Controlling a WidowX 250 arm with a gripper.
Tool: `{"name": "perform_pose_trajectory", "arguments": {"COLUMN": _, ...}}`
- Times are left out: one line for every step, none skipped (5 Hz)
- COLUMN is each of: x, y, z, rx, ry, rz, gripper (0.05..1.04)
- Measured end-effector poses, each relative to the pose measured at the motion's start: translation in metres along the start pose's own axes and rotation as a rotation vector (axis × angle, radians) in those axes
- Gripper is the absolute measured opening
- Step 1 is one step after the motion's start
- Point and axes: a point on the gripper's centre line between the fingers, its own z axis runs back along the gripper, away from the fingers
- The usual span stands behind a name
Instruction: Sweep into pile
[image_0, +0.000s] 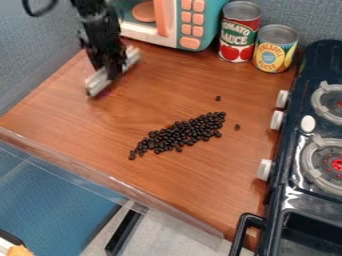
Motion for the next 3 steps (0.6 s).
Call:
{"name": "perform_pose_trajectory", "arguments": {"x": 0.003, "y": -0.002, "z": -0.006, "rx": -0.011, "ry": 0.054, "rz": 0.061, "gripper": 0.738}}
{"name": "perform_pose_trajectory", "arguments": {"x": 0.000, "y": -0.010, "z": -0.001, "rx": -0.071, "ry": 0.052, "rz": 0.063, "gripper": 0.990}}
{"name": "perform_pose_trajectory", "arguments": {"x": -0.007, "y": -0.001, "z": 0.061, "rx": -0.054, "ry": -0.089, "rz": 0.095, "gripper": 1.007}}
